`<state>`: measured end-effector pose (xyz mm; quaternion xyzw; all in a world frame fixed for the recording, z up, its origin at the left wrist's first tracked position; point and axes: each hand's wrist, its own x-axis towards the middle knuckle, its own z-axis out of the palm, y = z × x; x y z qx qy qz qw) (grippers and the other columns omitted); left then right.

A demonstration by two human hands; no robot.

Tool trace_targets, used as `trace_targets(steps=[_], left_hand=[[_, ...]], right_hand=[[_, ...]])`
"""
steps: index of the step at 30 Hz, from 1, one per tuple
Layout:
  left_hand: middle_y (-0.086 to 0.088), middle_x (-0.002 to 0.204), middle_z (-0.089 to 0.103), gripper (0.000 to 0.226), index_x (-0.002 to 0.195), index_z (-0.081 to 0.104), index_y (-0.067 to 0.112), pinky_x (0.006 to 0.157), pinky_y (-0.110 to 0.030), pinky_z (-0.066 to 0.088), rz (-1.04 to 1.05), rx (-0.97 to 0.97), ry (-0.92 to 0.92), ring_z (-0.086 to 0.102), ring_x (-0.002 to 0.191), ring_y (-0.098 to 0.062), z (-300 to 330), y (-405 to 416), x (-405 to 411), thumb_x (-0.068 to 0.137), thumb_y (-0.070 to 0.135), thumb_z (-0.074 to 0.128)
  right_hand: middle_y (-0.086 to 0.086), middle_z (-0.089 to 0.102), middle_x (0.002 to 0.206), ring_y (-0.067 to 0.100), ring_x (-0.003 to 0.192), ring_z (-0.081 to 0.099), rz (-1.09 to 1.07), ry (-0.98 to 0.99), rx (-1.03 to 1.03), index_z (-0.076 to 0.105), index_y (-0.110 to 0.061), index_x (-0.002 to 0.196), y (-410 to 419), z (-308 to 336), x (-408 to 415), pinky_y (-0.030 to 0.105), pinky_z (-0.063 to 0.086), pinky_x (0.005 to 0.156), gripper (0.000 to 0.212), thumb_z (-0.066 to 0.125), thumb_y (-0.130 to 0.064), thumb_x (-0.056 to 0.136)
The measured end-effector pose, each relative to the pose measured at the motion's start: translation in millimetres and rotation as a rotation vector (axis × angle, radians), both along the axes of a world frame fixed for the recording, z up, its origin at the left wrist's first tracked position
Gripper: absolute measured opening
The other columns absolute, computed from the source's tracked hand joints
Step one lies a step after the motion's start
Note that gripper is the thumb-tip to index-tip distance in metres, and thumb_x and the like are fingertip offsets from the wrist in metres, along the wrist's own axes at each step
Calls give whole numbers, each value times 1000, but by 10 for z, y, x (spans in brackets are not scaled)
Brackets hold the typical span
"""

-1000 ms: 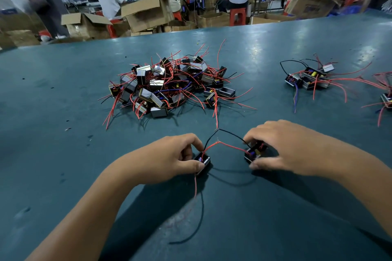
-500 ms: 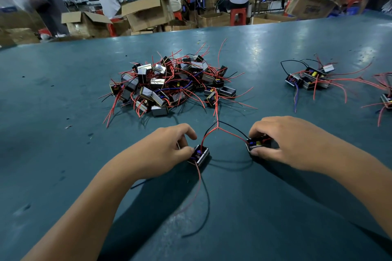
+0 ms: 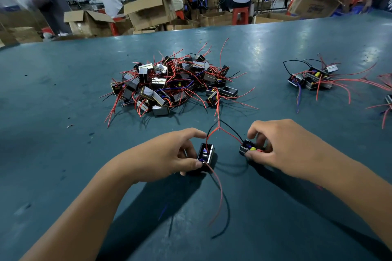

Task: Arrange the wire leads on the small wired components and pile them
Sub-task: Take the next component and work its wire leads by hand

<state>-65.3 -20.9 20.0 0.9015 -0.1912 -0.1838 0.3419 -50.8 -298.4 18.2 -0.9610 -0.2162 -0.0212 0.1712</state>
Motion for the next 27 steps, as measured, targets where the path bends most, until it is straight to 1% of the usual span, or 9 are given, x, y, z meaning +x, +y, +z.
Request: trace_targets(steps=[2, 5, 9, 12, 15, 18, 21, 23, 27], left_hand=[[6, 86, 70, 42, 131, 51, 30, 76, -41, 56, 13, -26, 0, 70, 72, -18, -38, -65, 4, 94, 24, 70], [1, 78, 71, 35, 125, 56, 24, 64, -37, 56, 53, -111, 35, 69, 65, -20, -97, -160, 0, 93, 20, 71], [-1, 71, 72, 30, 117, 61, 17, 60, -38, 58, 123, -192, 13, 69, 60, -22, -169, -290, -7, 90, 18, 75], [3, 68, 72, 25, 107, 63, 27, 55, -32, 55, 152, -159, -84, 68, 55, -16, -205, -387, -33, 87, 24, 78], [6, 66, 68, 20, 91, 63, 40, 52, -28, 45, 120, -53, -243, 56, 51, -6, -227, -450, -70, 81, 42, 80], [3, 65, 64, 26, 89, 60, 41, 51, -31, 42, 141, -59, -301, 54, 52, -11, -256, -480, -88, 76, 49, 81], [9, 62, 61, 26, 86, 61, 38, 46, -18, 35, 130, -102, -300, 47, 49, -3, -262, -489, -91, 76, 42, 84], [10, 66, 64, 27, 86, 61, 41, 49, -15, 38, 119, -130, -286, 49, 51, 0, -257, -485, -75, 75, 35, 85], [12, 67, 68, 33, 95, 65, 26, 55, -18, 45, 158, -223, -214, 56, 54, -1, -260, -451, -37, 72, 28, 88]], right_hand=[[-15, 62, 79, 5, 76, 58, -43, -3, 32, 56, -31, 95, 47, -26, -37, 34, 51, 73, 33, 71, -56, 79], [-13, 62, 76, 5, 74, 59, -75, 33, 139, 58, -29, 92, 88, -58, -74, 32, 52, 72, 32, 74, -53, 79], [-13, 63, 76, -2, 72, 59, -91, 64, 225, 62, -30, 92, 110, -80, -99, 17, 48, 67, 28, 71, -54, 81], [-14, 64, 77, -3, 72, 59, -97, 90, 250, 63, -31, 92, 143, -86, -127, 15, 46, 63, 25, 67, -54, 83], [-15, 65, 78, -2, 72, 60, -122, 102, 258, 64, -30, 91, 167, -95, -130, 13, 45, 62, 22, 66, -50, 85], [-15, 68, 76, -4, 71, 61, -141, 165, 324, 66, -30, 88, 167, -97, -116, 13, 47, 64, 18, 64, -48, 84], [-12, 68, 77, -4, 66, 60, -138, 194, 327, 62, -33, 93, 170, -99, -114, 13, 46, 63, 20, 68, -49, 82], [-10, 66, 78, 0, 59, 58, -128, 207, 310, 60, -34, 100, 175, -104, -122, 15, 45, 57, 25, 71, -47, 81], [-6, 66, 73, 6, 50, 62, -90, 209, 328, 62, -34, 100, 186, -93, -134, 20, 49, 52, 18, 68, -34, 84]])
